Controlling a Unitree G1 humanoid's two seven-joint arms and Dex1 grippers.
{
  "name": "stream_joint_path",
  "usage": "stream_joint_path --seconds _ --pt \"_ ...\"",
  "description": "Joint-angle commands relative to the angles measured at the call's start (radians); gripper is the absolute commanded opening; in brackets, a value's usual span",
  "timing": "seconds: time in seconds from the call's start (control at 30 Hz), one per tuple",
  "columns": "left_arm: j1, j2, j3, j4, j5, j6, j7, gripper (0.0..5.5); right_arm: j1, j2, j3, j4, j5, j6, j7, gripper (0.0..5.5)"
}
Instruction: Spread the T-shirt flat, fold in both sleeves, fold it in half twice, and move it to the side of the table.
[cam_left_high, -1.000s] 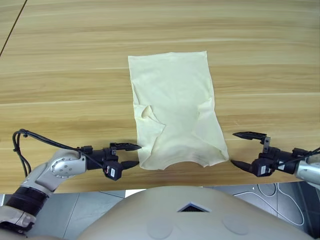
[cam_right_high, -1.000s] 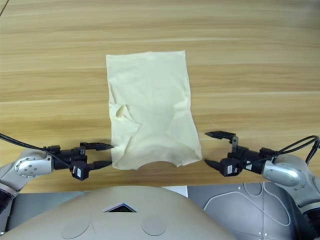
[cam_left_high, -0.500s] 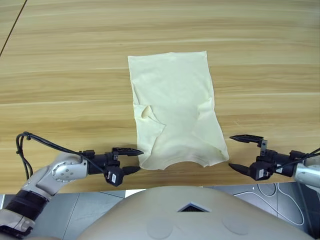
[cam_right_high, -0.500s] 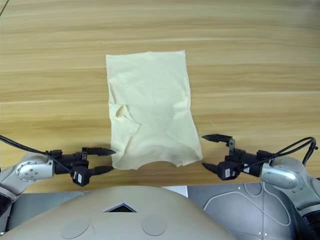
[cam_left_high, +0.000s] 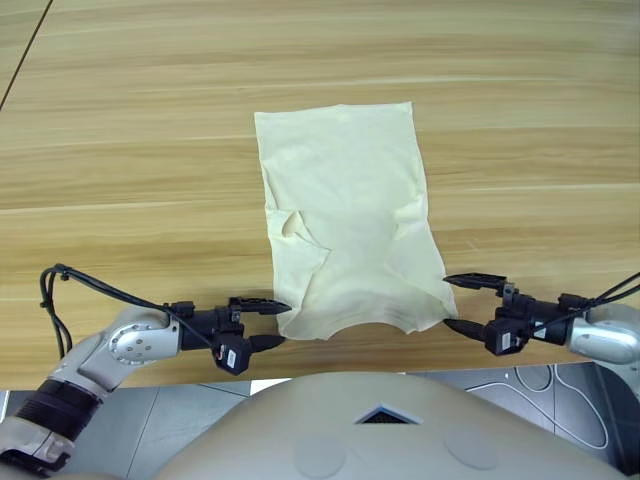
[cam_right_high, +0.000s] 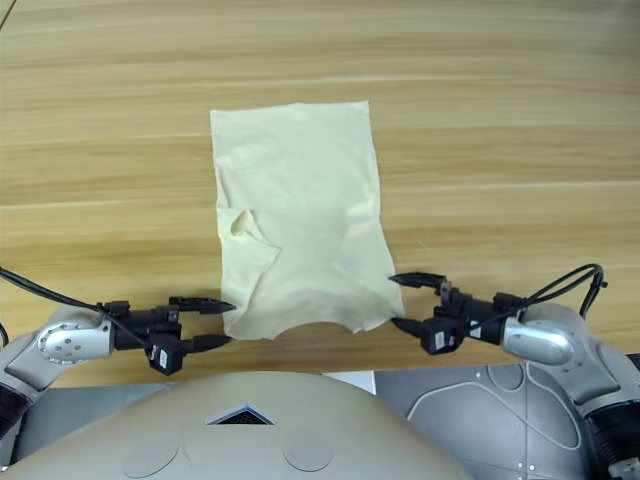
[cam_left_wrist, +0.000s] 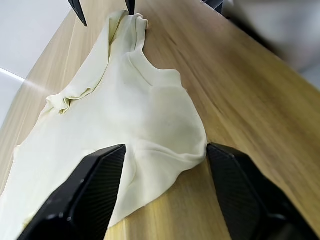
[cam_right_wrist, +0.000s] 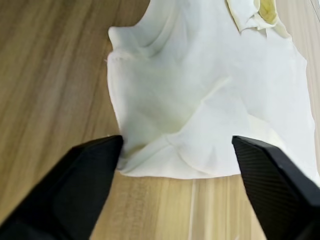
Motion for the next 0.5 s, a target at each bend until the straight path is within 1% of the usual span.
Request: stream_joint_path --seconds 0.03,0.3,0.33,0.4,0.47,0.5 --pt "0.007 0.007 -0.020 0.042 0.079 0.041 -0.027 3.05 0.013 0.006 0.046 0.077 -0.109 0.090 0.035 3.25" --pt "-0.015 0.002 -0.031 0.053 0.078 0.037 -0.032 3.05 0.013 -0.003 0.041 0.078 -0.100 0.100 0.023 1.86" --pt "-0.016 0.003 -0.033 0.053 0.077 0.036 -0.033 3.05 0.014 -0.003 0.040 0.079 -0.101 0.099 0.020 1.61" --pt "-0.020 0.003 -0.035 0.052 0.075 0.034 -0.034 2.71 0.014 -0.002 0.041 0.077 -0.100 0.101 0.019 1.23" --pt "-0.025 0.003 -0.039 0.054 0.073 0.033 -0.037 2.25 0.012 -0.001 0.043 0.074 -0.098 0.102 0.019 0.74" --pt "-0.028 0.004 -0.041 0.056 0.072 0.032 -0.039 2.21 0.011 0.000 0.044 0.072 -0.096 0.102 0.019 0.68"
